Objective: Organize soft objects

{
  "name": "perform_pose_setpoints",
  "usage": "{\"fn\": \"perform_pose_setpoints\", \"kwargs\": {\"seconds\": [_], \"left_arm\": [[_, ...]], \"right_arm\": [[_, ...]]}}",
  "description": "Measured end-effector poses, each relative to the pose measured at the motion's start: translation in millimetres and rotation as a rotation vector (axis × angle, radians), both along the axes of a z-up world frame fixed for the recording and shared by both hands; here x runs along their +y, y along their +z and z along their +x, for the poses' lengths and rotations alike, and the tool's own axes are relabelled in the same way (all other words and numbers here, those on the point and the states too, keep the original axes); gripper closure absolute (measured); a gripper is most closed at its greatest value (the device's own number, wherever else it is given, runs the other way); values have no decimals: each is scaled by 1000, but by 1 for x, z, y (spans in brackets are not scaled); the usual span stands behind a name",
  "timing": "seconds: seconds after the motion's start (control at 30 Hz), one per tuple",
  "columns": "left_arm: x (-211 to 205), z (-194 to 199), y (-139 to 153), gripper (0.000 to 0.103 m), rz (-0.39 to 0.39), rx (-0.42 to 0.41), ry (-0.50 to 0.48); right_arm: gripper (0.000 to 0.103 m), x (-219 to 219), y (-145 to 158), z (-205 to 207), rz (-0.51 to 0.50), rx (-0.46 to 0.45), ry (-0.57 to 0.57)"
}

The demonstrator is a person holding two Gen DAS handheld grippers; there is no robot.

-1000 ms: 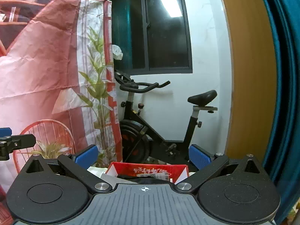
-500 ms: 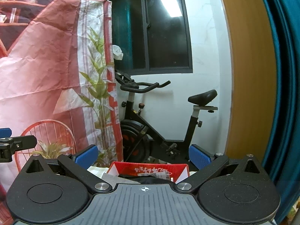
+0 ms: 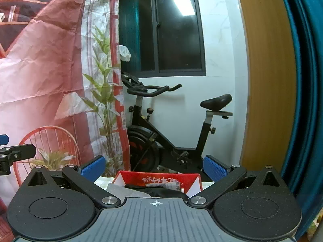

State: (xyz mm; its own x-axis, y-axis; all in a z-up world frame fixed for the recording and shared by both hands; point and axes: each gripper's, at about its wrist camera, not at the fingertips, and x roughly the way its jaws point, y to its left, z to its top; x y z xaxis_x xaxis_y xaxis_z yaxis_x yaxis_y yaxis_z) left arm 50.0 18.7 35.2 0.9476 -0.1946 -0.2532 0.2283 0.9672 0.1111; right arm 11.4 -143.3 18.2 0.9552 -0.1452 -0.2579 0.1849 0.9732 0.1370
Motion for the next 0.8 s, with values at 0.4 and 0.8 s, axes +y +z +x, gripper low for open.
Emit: {"fn": "perform_pose_setpoints", "kwargs": {"seconds": [0.4, 0.8], "left_arm": [[3, 2, 0, 0, 12, -6, 13], [5, 4, 1, 0, 21, -13, 28]], "right_arm": [[0, 2, -2, 4, -15, 23, -22], [0, 0, -6, 7, -25, 41, -37]]}}
